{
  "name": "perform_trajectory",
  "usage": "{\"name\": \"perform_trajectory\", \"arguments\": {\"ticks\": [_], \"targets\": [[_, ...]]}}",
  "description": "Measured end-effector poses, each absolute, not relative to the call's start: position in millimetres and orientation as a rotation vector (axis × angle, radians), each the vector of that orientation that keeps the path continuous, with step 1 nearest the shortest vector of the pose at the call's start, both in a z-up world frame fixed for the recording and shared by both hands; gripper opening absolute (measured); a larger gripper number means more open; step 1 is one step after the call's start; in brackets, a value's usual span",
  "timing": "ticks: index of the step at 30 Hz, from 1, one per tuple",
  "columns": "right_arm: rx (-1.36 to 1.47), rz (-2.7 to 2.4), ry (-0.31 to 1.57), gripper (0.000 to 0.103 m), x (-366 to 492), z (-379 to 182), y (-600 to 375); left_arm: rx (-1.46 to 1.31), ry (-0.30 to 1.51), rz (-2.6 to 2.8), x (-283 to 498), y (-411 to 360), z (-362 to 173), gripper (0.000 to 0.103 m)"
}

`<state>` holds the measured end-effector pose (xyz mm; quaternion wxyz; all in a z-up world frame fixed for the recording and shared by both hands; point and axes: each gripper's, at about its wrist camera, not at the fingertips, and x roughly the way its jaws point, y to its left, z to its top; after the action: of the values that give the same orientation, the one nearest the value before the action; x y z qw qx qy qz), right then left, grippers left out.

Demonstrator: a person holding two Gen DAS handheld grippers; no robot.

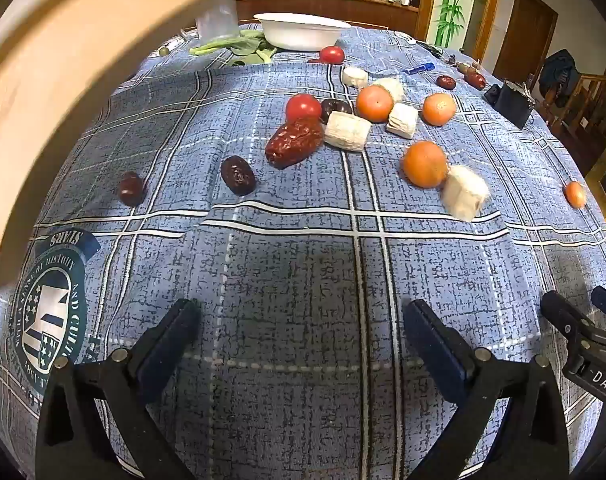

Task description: Organize fruits

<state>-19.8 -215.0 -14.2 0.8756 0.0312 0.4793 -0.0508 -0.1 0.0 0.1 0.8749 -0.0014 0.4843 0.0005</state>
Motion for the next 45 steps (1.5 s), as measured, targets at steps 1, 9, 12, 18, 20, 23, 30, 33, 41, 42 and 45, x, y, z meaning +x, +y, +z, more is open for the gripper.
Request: {"name": "perform_trajectory", "arguments": {"ticks": [1, 9, 12, 18, 20, 23, 30, 33, 41, 42, 45], "targets": [[0.066, -0.106, 0.998, 0.102, -19.8, -14.1, -215.0, -0.004, 1.012, 0.001, -0.1, 0.0, 0.0, 0.103], [0.065, -0.106, 0.998, 0.102, -19.7, -14.2, -215.0, -0.004, 1.013, 0.001, 0.0, 0.2, 0.1, 0.103], [0.065, -0.106, 0.998, 0.102, -19.6, -14.2, -215.1, -0.003, 1.013, 0.001, 0.1, -0.1, 0.0, 0.103], [0.065, -0.106, 0.998, 0.102, -19.6, -14.3, -215.1, -0.003, 1.013, 0.001, -0.1, 0.1, 0.0, 0.103], [0.066, -0.106, 0.998, 0.102, -19.9, -14.4, -215.5, -0.003, 1.013, 0.001, 0.0, 0.0, 0.0, 0.103], [0.065, -0.108, 0.998, 0.102, -20.2, -14.7, -215.8, -0.003, 1.013, 0.001, 0.0, 0.0, 0.0, 0.103], [0.069, -0.116, 0.999, 0.102, -18.4, -14.8, -213.3, -0.003, 1.013, 0.001, -0.1, 0.0, 0.0, 0.103], [0.07, -0.116, 0.999, 0.102, -18.3, -14.7, -212.7, -0.003, 1.013, 0.001, 0.0, 0.0, 0.0, 0.103], [0.085, -0.139, 1.0, 0.102, -16.7, -15.3, -215.2, -0.01, 1.014, 0.011, 1.2, 1.4, 0.5, 0.103], [0.09, -0.149, 1.006, 0.102, -16.4, -15.1, -215.3, -0.005, 1.018, 0.005, 2.5, 0.8, -1.0, 0.103], [0.106, -0.149, 1.025, 0.102, -16.2, -10.7, -210.5, 0.021, 1.039, 0.016, 3.2, 6.7, 3.8, 0.103]]}}
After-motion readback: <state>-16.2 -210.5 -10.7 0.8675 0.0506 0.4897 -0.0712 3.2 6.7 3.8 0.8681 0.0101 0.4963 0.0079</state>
